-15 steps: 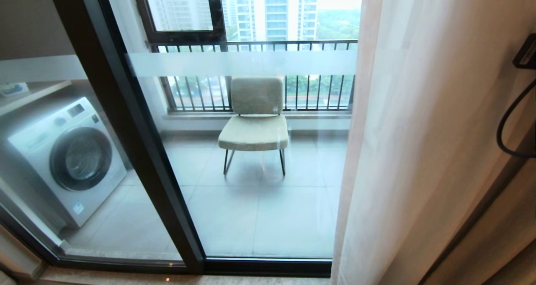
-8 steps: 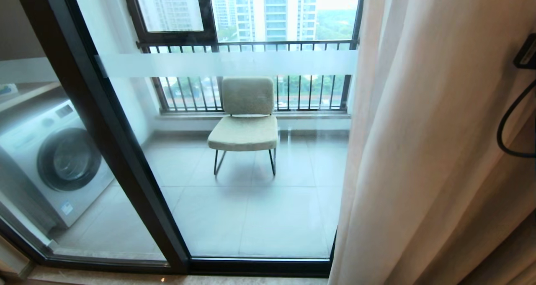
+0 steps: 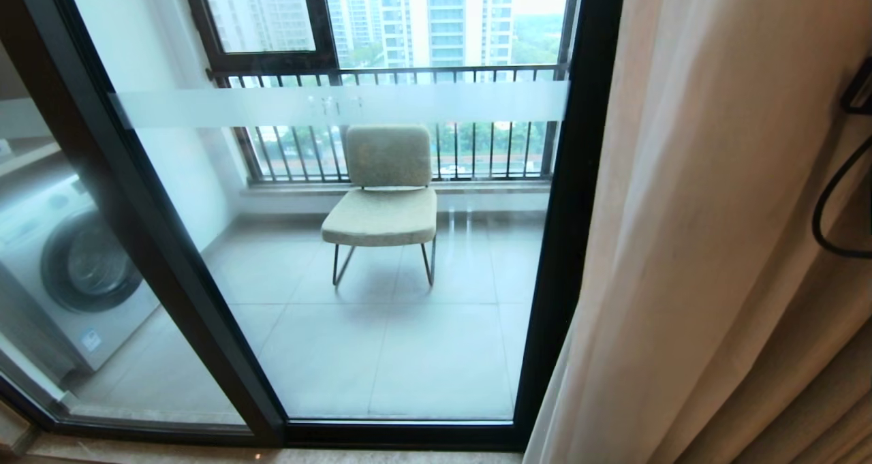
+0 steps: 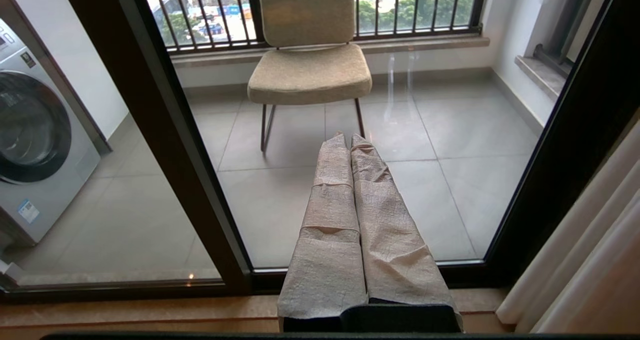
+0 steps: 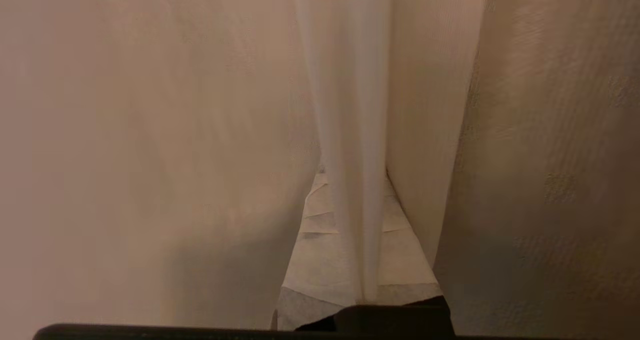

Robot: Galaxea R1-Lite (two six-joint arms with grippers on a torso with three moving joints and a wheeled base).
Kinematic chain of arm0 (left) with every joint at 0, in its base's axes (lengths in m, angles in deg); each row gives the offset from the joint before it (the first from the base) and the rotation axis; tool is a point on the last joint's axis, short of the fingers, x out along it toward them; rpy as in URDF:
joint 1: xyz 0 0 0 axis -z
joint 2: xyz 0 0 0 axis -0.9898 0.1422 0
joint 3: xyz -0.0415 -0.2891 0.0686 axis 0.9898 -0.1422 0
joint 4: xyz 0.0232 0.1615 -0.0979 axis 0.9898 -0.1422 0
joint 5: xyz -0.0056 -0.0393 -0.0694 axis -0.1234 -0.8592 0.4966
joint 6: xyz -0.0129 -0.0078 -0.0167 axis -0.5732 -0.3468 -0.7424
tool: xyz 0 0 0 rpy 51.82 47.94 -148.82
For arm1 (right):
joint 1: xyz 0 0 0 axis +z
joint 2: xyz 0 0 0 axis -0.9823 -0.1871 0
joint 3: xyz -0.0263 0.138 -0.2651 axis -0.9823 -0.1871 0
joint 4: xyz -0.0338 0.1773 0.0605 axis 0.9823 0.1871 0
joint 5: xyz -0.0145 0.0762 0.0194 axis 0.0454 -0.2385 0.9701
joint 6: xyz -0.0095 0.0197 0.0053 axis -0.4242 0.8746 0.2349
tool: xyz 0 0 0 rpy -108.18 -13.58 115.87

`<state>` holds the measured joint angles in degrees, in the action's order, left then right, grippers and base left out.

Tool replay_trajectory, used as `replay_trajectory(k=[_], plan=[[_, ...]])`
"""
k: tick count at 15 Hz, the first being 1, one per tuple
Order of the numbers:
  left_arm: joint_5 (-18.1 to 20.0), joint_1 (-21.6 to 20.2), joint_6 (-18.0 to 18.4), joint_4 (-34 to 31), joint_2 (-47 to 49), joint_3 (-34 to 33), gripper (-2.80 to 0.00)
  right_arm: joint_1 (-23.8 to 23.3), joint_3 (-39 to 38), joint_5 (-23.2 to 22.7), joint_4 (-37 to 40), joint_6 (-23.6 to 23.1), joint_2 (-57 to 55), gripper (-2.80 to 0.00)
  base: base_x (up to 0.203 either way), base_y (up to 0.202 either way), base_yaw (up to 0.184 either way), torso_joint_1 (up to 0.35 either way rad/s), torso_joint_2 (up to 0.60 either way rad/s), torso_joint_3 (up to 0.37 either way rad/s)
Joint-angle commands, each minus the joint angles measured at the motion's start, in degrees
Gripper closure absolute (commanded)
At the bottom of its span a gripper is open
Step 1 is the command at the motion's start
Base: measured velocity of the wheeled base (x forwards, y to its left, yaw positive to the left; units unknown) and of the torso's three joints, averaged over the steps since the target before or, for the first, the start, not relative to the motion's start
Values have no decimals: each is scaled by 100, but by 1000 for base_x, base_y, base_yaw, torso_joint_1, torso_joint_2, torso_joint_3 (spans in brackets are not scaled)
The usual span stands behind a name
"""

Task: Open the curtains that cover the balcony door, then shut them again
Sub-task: Pull the inner curtains open on both sides

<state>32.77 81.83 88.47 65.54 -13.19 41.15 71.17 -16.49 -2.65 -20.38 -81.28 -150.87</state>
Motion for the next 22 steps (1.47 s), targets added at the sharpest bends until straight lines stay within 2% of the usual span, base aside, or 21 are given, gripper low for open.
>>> replay_trajectory(k=[1,7,10,12,19,22], plan=[[1,0,1,-1,-2,1,0,6,-11,3,-38,-9,1,0,0,0,0,0,0,0],[1,0,1,-1,-2,-2,0,5,54,3,-29,-5,-16,0,0,0,0,0,0,0],[1,0,1,-1,-2,-2,0,-242,123,-9,-26,14,-17,0,0,0,0,0,0,0],[1,0,1,-1,-2,-2,0,-547,200,-87,-25,80,-47,0,0,0,0,0,0,0],[1,0,1,-1,-2,-2,0,-2185,374,-754,-29,365,-242,0,0,0,0,0,0,0],[1,0,-7,-1,-2,-1,0,-2842,375,-831,-37,463,-348,0,0,0,0,0,0,0]])
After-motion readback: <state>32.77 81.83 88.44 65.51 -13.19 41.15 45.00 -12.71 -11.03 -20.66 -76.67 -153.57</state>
